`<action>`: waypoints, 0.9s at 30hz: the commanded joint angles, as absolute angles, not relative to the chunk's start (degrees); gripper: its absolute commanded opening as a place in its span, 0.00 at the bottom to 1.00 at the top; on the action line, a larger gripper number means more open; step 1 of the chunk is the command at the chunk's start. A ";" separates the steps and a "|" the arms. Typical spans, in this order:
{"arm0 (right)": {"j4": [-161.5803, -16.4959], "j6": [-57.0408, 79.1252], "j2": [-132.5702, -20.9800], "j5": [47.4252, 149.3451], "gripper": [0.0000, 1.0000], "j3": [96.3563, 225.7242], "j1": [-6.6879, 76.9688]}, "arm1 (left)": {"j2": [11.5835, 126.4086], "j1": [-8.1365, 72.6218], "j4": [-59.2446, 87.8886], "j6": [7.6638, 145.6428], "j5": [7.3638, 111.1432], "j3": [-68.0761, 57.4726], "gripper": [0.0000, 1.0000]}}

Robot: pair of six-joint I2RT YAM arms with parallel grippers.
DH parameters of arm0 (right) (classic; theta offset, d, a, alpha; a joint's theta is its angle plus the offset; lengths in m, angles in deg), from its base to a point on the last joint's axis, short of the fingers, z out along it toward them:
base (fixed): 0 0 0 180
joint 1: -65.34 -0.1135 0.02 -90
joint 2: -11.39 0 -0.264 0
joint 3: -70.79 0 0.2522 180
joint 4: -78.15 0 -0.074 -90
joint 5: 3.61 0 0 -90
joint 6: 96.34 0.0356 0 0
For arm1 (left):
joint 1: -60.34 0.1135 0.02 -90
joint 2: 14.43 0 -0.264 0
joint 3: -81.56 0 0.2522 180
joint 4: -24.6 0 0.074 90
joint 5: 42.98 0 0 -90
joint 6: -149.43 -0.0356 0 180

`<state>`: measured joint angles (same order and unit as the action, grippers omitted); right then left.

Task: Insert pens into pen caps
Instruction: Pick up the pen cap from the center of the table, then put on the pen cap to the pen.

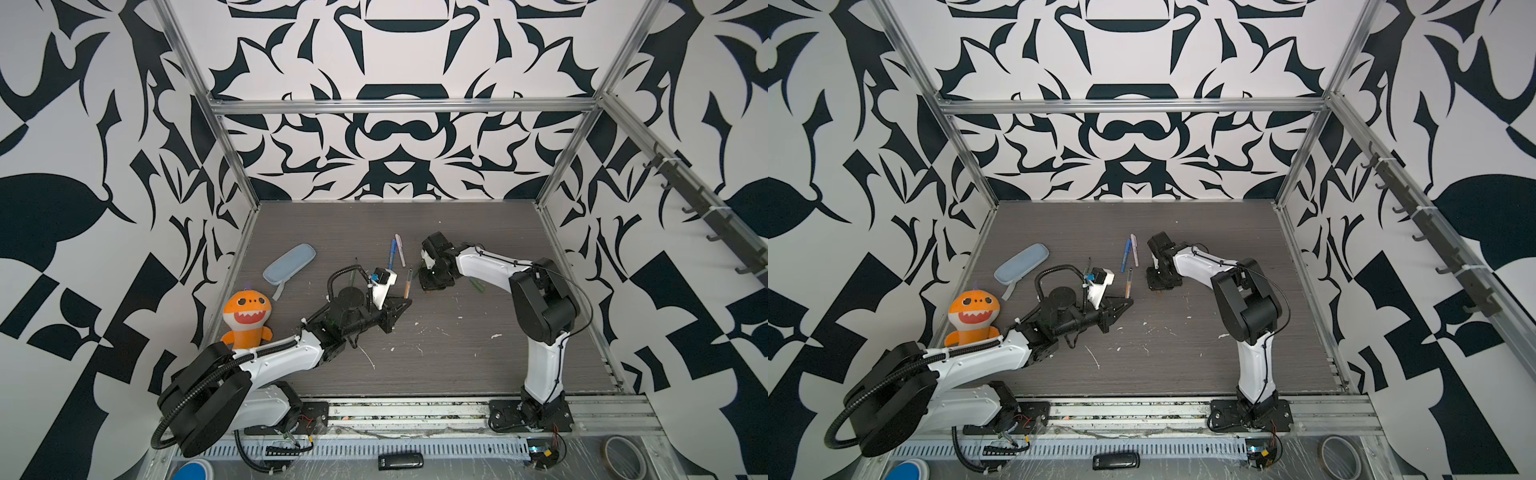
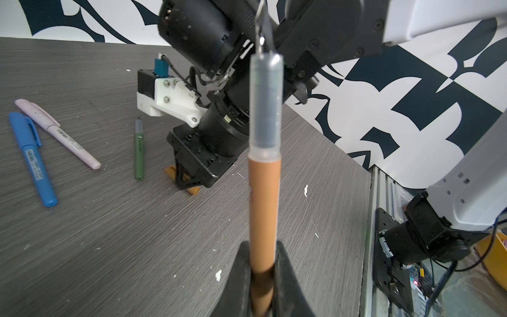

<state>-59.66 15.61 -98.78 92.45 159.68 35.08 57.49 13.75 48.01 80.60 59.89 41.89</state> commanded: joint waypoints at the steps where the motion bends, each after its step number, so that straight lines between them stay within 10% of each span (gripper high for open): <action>1: -66.74 17.42 -87.73 94.51 0.10 155.21 34.67 | 58.16 13.57 50.70 80.50 60.76 42.27 0.06; 27: -102.87 22.66 -55.57 96.37 0.09 136.01 26.07 | 61.87 13.62 55.84 82.12 61.25 43.45 0.06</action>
